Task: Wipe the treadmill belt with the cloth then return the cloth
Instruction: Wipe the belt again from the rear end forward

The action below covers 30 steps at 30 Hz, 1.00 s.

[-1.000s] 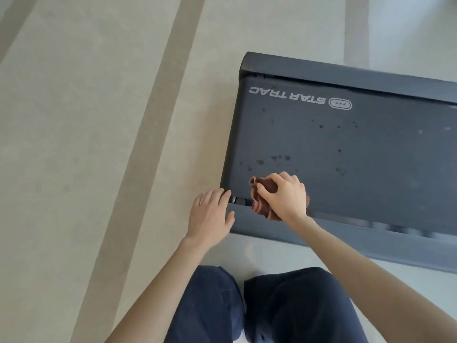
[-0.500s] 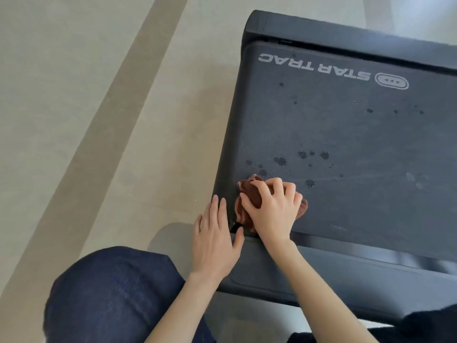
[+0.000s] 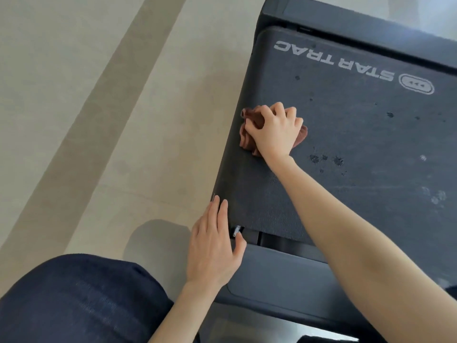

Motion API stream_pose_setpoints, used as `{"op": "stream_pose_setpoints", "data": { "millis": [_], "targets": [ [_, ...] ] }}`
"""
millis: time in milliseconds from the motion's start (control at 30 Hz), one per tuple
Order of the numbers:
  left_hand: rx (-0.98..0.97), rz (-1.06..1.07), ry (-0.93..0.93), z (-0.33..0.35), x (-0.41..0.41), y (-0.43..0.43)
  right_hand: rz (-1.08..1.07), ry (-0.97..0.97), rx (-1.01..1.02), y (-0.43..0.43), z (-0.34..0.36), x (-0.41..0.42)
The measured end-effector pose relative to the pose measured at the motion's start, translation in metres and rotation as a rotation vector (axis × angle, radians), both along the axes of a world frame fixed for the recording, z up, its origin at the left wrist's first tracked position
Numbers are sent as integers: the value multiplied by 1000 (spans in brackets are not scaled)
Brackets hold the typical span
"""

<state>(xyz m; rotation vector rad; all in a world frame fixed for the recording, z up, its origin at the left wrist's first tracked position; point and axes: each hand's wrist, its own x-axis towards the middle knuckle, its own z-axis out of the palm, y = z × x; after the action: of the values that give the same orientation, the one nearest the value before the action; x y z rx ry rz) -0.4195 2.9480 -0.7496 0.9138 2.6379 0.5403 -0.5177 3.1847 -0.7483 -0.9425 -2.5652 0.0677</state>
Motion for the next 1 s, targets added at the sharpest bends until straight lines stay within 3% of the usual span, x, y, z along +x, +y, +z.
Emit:
{"op": "stream_pose_setpoints", "data": {
  "millis": [100,233,367,600,700,833,1000],
  "targets": [
    [69,34,-13,0,1,-3,55,38,-35,-28,3,30],
    [227,257,-108,2,2,-4,276,76,-20,-85,-2,99],
    [254,221,-117,-2,2,-5,438,101,-1,-94,-6,122],
    [209,108,-64,-3,-3,-3,487,151,15,-83,-8,113],
    [151,44,-16,-3,0,-6,378,67,48,-61,-7,108],
    [60,-73,62,-7,1,-4,-9,9,-16,7,6,105],
    [9,-108,102,-6,-11,16,-105,31,-20,-17,-1,154]
  ]
}}
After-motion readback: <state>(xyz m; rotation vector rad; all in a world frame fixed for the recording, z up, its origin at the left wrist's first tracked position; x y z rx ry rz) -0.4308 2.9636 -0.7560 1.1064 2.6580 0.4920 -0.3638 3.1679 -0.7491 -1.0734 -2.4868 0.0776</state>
